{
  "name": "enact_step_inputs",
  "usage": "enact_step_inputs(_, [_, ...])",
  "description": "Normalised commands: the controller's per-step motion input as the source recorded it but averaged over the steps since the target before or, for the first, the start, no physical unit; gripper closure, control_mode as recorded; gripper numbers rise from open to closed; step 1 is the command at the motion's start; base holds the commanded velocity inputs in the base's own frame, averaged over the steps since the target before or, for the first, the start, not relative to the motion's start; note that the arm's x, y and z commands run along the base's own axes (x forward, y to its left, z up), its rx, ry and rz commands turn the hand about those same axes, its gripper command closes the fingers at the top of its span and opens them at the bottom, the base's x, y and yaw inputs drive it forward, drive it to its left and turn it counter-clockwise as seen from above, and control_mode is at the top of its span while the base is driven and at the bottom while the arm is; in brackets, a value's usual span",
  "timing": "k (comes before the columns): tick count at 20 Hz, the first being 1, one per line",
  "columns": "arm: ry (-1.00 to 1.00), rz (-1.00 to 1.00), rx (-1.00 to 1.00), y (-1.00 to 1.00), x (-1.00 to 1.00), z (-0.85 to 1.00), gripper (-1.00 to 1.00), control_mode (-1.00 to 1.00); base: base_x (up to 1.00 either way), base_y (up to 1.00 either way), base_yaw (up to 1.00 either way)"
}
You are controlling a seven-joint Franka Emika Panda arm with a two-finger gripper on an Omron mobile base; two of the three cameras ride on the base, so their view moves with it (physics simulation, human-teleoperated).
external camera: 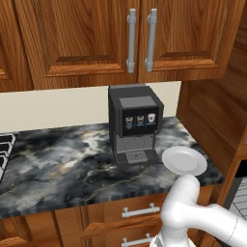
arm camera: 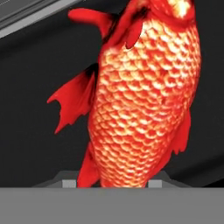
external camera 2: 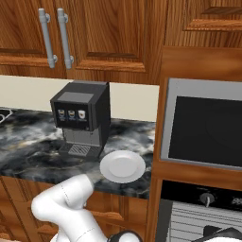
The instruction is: Place the fish on the rack of the oven.
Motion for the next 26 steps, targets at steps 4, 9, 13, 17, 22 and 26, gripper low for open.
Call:
enact_step_inputs(4, [0.0,0.0,0.0,0.0,0.0,0.08,-1.0,-1.0,0.0,0.0,0.0])
enact_step_inputs(9, [0.0,0.0,-0.01,0.0,-0.03,0.32,-1.0,-1.0,0.0,0.0,0.0])
enact_step_inputs(13, [0.0,0.0,-0.02,0.0,-0.46,0.47,-1.0,-1.0,0.0,0.0,0.0])
enact_step_inputs(17, [0.0,0.0,-0.15,0.59,-0.81,0.27,-1.0,-1.0,0.0,0.0,0.0])
enact_step_inputs(22, [-0.06,0.06,-0.34,1.0,-0.82,0.25,-1.0,-1.0,0.0,0.0,0.0])
enact_step_inputs(26, [0.0,0.05,-0.35,1.0,-0.45,0.65,-1.0,-1.0,0.0,0.0,0.0])
